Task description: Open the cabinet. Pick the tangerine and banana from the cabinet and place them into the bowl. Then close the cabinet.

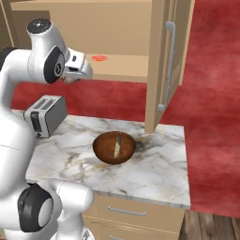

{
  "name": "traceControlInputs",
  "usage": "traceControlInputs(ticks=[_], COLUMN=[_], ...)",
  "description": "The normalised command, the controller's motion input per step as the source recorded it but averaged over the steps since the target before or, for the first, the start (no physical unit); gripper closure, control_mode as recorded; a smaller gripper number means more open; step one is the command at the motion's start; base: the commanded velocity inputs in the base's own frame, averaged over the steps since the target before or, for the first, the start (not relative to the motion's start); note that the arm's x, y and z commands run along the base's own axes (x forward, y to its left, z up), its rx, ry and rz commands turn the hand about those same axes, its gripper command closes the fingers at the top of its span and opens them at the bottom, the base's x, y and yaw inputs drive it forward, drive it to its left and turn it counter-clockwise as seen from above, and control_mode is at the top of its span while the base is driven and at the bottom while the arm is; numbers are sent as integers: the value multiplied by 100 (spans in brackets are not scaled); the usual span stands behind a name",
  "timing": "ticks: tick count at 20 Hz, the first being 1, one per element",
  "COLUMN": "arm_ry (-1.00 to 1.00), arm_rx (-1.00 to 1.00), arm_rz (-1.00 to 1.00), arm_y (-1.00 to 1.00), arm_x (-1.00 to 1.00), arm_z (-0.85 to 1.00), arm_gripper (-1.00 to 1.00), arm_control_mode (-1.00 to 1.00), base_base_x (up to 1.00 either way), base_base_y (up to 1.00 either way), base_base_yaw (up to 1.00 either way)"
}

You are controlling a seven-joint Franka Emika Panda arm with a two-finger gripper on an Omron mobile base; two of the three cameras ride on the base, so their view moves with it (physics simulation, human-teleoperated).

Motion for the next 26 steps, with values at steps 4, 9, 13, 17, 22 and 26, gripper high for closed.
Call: traceControlInputs(ticks=[4, 9, 13, 17, 22, 26], arm_ry=[0, 0, 0, 1, 1, 4], arm_rx=[0, 0, 0, 0, 0, 0], arm_rz=[-15, -13, -13, -13, -11, -11], arm_y=[-50, -47, -42, -31, -17, -9], arm_x=[-26, -10, -1, 0, 0, 4], arm_z=[-43, -65, -72, -71, -66, -53], arm_gripper=[100, 100, 100, 100, 100, 100], arm_control_mode=[-100, -100, -100, -100, -100, -100], base_base_x=[0, 0, 0, 0, 0, 0], base_base_y=[0, 0, 0, 0, 0, 0], base_base_yaw=[0, 0, 0, 0, 0, 0])
